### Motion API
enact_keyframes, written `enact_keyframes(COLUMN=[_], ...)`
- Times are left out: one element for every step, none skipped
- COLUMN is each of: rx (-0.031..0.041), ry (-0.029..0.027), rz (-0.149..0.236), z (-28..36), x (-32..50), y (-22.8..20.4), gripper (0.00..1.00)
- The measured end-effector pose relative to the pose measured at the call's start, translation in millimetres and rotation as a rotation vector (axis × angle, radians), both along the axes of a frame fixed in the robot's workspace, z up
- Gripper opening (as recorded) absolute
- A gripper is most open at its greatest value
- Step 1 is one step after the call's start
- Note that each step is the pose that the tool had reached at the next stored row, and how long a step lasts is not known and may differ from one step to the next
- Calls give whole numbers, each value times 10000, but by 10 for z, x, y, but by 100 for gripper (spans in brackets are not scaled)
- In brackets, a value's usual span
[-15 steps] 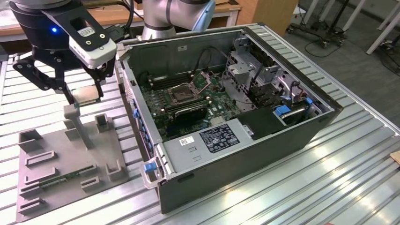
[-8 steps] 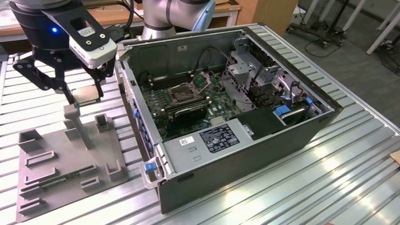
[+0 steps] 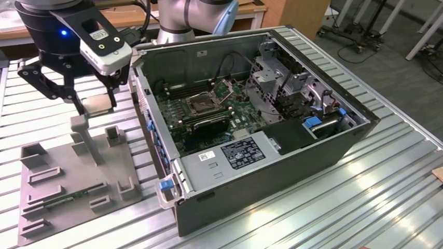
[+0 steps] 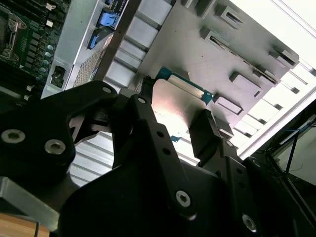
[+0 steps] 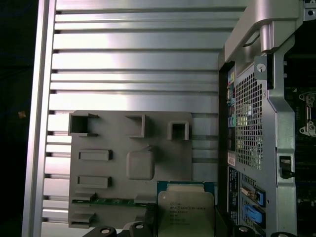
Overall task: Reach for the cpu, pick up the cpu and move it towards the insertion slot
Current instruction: 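Pick up the cpu and move it towards the insertion slot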
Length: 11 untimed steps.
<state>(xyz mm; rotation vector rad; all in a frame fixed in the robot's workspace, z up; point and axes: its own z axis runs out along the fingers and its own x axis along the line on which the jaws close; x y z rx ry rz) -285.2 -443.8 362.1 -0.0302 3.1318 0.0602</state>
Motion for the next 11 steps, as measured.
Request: enact_keyframes(rx=[0, 0, 0, 0, 0, 0, 0, 0, 0, 0, 0], ry=[0, 0, 0, 0, 0, 0, 0, 0, 0, 0, 0], rz=[1, 0, 0, 1, 1, 1, 1, 1, 1, 1, 1], z=[0, 0, 0, 0, 0, 0, 0, 0, 0, 0, 0], x=[15, 29, 44, 62, 77, 92, 108, 124, 140, 156, 171], y=[0, 0, 0, 0, 0, 0, 0, 0, 0, 0, 0], gripper=[54, 54, 54, 54, 54, 54, 54, 54, 54, 54, 54])
